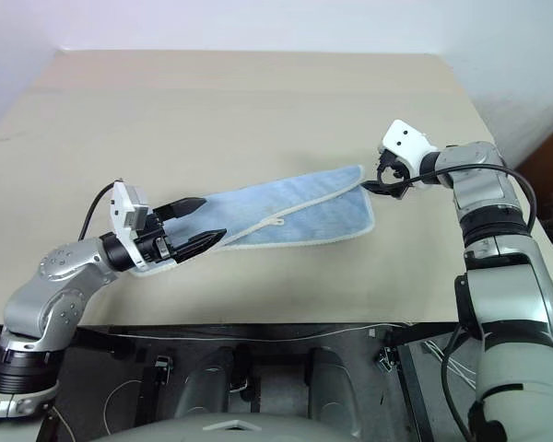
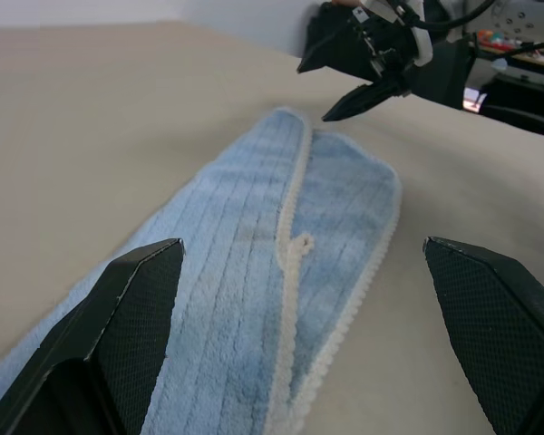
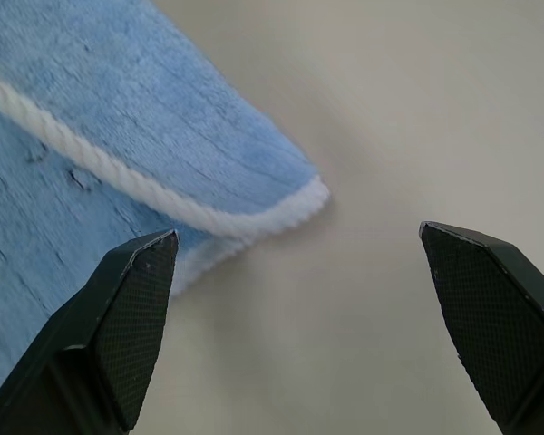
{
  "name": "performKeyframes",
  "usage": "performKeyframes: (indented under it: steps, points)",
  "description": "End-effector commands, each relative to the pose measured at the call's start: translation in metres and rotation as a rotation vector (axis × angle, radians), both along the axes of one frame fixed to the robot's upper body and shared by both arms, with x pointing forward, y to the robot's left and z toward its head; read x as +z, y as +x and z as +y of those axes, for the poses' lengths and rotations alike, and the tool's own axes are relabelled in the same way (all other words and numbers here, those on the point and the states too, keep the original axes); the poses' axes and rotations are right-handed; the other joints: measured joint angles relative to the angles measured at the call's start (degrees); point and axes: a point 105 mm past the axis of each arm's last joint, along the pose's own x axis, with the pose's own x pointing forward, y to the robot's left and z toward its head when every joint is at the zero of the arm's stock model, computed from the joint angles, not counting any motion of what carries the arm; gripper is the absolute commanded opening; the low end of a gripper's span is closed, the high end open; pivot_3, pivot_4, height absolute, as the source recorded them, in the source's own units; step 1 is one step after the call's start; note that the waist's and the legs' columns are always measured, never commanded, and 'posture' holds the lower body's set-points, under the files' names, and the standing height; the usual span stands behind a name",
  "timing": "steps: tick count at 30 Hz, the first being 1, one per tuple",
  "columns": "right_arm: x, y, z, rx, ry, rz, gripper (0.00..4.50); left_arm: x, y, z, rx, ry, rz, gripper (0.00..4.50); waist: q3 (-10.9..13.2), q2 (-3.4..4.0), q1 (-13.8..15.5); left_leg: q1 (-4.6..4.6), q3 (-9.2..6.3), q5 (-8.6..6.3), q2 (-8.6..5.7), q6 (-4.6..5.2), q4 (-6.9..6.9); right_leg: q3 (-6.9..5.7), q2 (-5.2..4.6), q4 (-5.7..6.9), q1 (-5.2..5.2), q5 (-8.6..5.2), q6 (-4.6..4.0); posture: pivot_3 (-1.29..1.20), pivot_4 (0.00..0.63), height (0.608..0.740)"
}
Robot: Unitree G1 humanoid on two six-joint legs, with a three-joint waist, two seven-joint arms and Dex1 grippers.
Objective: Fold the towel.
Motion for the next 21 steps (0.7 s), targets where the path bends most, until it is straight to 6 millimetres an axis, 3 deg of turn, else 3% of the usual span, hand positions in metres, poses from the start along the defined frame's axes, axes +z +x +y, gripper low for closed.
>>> performKeyframes:
  steps: [1,13,19,21]
  points:
    - [0.009,0.007,0.002,-0.012,-0.019,-0.050,4.49,0.007,-0.001,-0.004,-0.024,0.012,-0.047,4.45,0.00,0.00,-0.48,0.03,-0.03,0.00,0.01,0.00,0.04,-0.03,-0.01,0.00,-0.05,0.00,-0.01,0.00,0.150,0.692]
    - [0.003,0.023,0.019,-0.054,-0.024,-0.104,4.49,0.009,0.002,0.000,-0.025,0.031,-0.074,4.45,0.04,0.09,-1.81,-0.02,0.05,0.04,0.03,-0.06,0.06,-0.07,-0.04,0.23,-0.05,0.02,0.02,0.00,0.150,0.692]
    - [0.015,0.025,0.006,-0.058,-0.169,-0.176,4.49,0.007,0.000,0.000,-0.024,0.049,-0.078,4.45,0.05,0.10,-2.06,-0.01,0.05,0.04,0.03,-0.06,0.08,-0.07,-0.05,0.24,-0.03,0.02,0.01,0.00,0.150,0.692]
    - [0.019,0.024,0.010,-0.032,-0.163,-0.181,4.49,0.006,0.000,0.001,-0.022,0.055,-0.077,4.45,0.05,0.11,-2.18,-0.01,0.04,0.04,0.03,-0.06,0.08,-0.07,-0.05,0.25,-0.04,0.02,0.01,0.00,0.150,0.692]
